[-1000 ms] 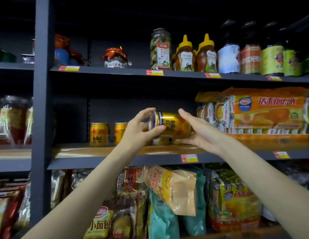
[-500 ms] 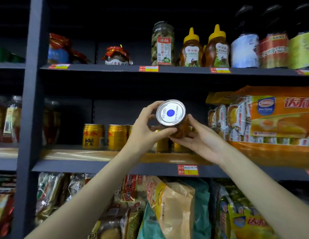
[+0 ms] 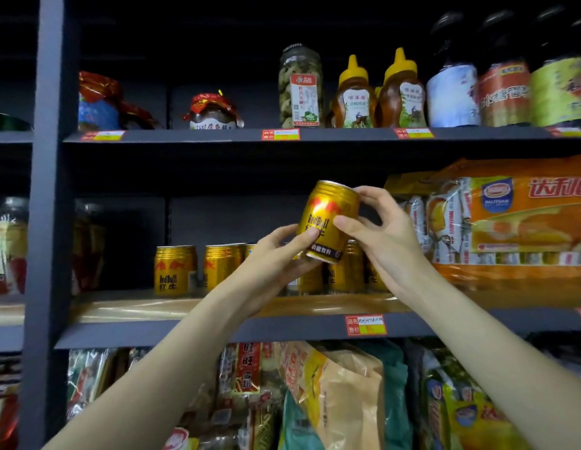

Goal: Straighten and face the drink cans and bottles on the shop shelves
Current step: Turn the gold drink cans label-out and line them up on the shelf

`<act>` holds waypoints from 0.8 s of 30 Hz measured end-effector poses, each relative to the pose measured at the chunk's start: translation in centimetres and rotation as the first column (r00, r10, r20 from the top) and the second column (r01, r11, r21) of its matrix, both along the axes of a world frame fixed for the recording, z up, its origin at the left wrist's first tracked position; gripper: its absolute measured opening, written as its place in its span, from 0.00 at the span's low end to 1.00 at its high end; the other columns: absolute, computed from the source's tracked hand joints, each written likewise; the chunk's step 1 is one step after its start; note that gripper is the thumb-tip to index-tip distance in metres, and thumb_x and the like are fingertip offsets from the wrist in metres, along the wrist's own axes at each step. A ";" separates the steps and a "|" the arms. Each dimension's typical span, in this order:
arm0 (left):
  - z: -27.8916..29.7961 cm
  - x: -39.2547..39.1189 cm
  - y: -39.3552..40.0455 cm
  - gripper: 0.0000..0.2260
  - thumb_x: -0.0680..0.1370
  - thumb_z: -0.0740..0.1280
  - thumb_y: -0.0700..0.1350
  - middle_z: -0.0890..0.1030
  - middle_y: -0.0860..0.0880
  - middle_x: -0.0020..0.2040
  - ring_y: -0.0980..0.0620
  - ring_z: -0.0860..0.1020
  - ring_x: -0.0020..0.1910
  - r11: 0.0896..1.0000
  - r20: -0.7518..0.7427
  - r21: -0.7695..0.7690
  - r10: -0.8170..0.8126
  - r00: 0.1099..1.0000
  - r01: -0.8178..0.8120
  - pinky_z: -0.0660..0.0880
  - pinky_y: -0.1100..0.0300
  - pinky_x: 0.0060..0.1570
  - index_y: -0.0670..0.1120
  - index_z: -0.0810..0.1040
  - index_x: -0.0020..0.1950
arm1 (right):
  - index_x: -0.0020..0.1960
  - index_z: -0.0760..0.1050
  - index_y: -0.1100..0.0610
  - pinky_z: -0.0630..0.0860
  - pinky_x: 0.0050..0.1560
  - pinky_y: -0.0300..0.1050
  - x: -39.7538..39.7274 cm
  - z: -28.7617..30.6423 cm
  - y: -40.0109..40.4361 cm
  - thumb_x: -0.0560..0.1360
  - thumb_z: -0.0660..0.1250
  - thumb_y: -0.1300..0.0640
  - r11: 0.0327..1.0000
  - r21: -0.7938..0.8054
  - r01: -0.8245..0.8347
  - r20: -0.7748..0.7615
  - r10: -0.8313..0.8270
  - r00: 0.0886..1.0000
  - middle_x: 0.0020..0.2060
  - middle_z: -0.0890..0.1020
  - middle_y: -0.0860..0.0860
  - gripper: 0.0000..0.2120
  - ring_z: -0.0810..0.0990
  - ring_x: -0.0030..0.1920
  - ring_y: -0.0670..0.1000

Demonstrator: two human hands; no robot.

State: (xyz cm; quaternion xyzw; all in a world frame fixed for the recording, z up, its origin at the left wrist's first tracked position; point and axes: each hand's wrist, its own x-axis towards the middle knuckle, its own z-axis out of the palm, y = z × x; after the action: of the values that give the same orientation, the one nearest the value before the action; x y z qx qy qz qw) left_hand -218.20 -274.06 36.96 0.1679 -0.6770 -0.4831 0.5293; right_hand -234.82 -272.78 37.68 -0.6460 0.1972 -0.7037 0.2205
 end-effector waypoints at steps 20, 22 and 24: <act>-0.1 1.6 0.6 0.26 0.69 0.69 0.46 0.77 0.46 0.59 0.48 0.80 0.55 0.972 -0.079 -0.235 -0.001 0.997 -0.018 0.79 0.56 0.50 0.52 0.68 0.66 | 0.63 0.70 0.52 0.79 0.54 0.46 -0.3 1.0 2.5 0.62 0.73 0.57 0.979 0.185 -0.090 -0.029 0.097 0.995 0.57 0.79 0.54 0.31 0.80 0.57 0.52; 0.3 1.8 0.6 0.27 0.69 0.71 0.44 0.75 0.49 0.60 0.52 0.80 0.55 0.888 -0.049 -0.416 0.192 0.980 -0.195 0.79 0.57 0.51 0.54 0.67 0.66 | 0.62 0.71 0.56 0.78 0.56 0.49 -0.2 0.7 2.6 0.65 0.71 0.54 0.946 0.294 -0.134 -0.019 0.146 0.989 0.56 0.81 0.56 0.27 0.82 0.55 0.54; 0.8 2.0 0.7 0.29 0.70 0.73 0.39 0.73 0.54 0.60 0.57 0.78 0.55 0.780 0.010 -0.578 0.302 0.953 -0.241 0.78 0.61 0.49 0.57 0.65 0.65 | 0.59 0.73 0.57 0.79 0.55 0.50 0.1 0.6 2.6 0.69 0.69 0.51 0.894 0.381 -0.237 0.068 0.228 0.971 0.53 0.82 0.58 0.21 0.83 0.52 0.55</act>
State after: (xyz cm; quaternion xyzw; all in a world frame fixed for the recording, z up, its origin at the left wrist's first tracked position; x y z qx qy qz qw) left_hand -216.23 -273.32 37.79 0.1222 -0.7849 -0.1676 0.5838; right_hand -234.76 -270.13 38.31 -0.6010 0.2511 -0.6265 0.4280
